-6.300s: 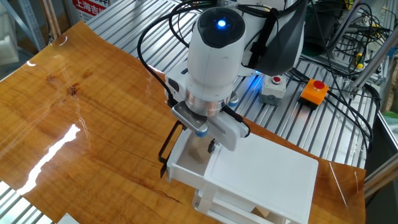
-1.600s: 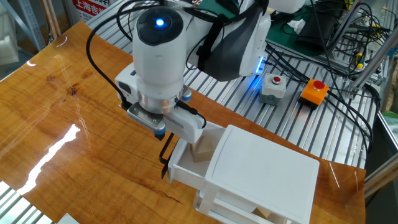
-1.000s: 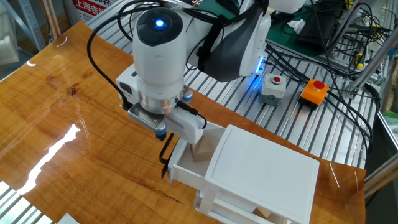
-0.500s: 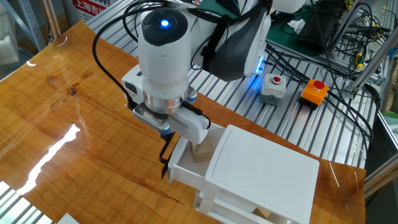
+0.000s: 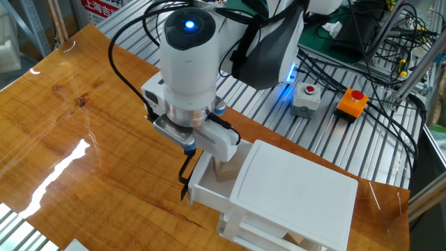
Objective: Put things in the drawer
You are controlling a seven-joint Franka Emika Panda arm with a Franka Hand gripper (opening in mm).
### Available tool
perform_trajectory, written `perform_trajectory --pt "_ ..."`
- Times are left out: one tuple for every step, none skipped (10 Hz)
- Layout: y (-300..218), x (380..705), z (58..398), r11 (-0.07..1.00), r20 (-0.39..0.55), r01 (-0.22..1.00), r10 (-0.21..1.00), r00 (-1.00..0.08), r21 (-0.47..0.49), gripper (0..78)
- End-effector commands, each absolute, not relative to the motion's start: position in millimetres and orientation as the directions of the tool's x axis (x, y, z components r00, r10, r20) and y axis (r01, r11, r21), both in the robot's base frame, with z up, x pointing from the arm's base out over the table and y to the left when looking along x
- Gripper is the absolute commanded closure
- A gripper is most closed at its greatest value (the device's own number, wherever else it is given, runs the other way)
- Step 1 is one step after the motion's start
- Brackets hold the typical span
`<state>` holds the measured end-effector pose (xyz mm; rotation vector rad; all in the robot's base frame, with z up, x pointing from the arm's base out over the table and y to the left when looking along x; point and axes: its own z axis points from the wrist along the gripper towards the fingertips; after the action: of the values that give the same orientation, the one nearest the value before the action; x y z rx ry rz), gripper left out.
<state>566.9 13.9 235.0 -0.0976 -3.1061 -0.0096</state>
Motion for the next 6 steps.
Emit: perform_trajectory --pt "19.9 566.1 232.0 0.997 0.028 0.071 0.071 -0.997 0.007 75.4" --pt "22.0 565.0 233.0 0.997 0.029 0.077 0.076 -0.997 0.009 75.4" --pt "24.6 563.8 234.0 0.997 0.030 0.083 0.083 -0.996 0.009 75.4" --pt "26.7 562.7 234.2 0.996 0.030 0.088 0.088 -0.996 0.009 75.4" --pt "27.5 562.1 234.4 0.996 0.031 0.089 0.089 -0.996 0.010 75.4" --pt "28.4 561.2 234.4 0.996 0.031 0.091 0.090 -0.995 0.013 75.4"
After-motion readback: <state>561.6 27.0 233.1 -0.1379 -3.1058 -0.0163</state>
